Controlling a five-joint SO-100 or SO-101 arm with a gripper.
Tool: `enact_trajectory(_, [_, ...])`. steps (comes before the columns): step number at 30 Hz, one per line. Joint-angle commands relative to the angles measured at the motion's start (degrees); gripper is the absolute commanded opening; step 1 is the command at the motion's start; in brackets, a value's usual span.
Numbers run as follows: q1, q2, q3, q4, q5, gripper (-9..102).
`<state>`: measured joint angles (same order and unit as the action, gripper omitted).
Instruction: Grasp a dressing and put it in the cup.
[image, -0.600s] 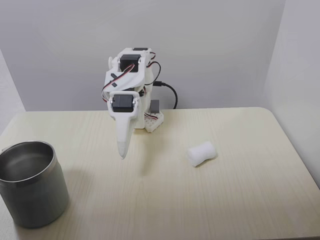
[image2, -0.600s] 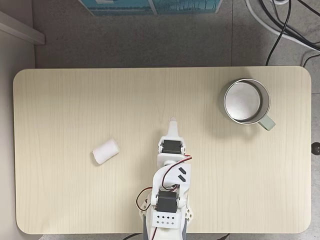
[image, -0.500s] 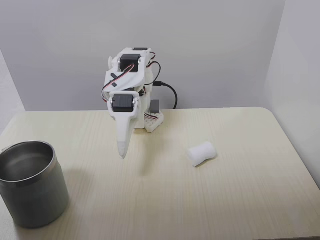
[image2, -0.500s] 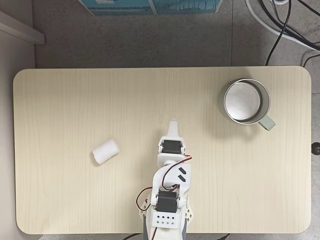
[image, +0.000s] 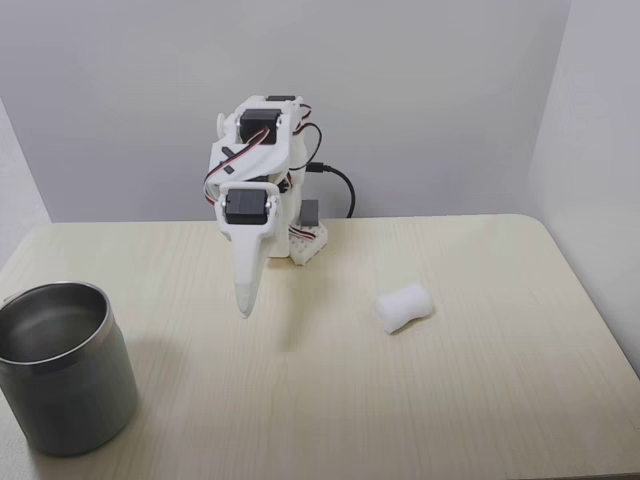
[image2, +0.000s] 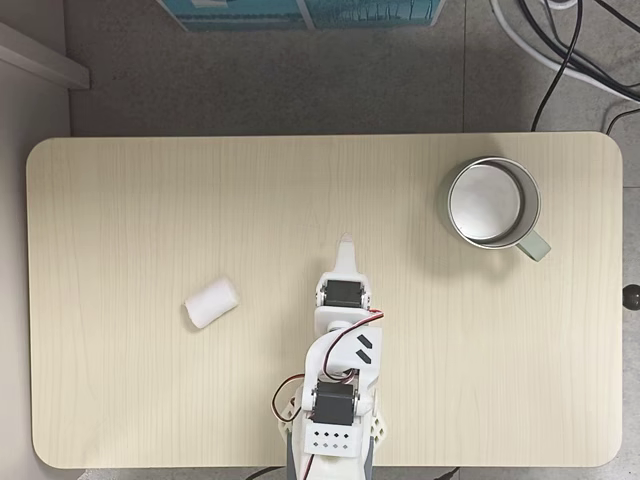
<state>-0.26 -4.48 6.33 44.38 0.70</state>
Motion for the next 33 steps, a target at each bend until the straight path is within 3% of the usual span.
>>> enact_trajectory(1, [0.2,-0.5,0.2,0.5,-0.4,0])
enact_trajectory(16, [-4.8,2.0,23.0,9.9,1.1,0])
enact_trajectory(25, [-17.4,21.3,49.5,23.6,0.4,0])
enact_trajectory(33, [-29.4,36.5,65.7,36.5,7.0,10])
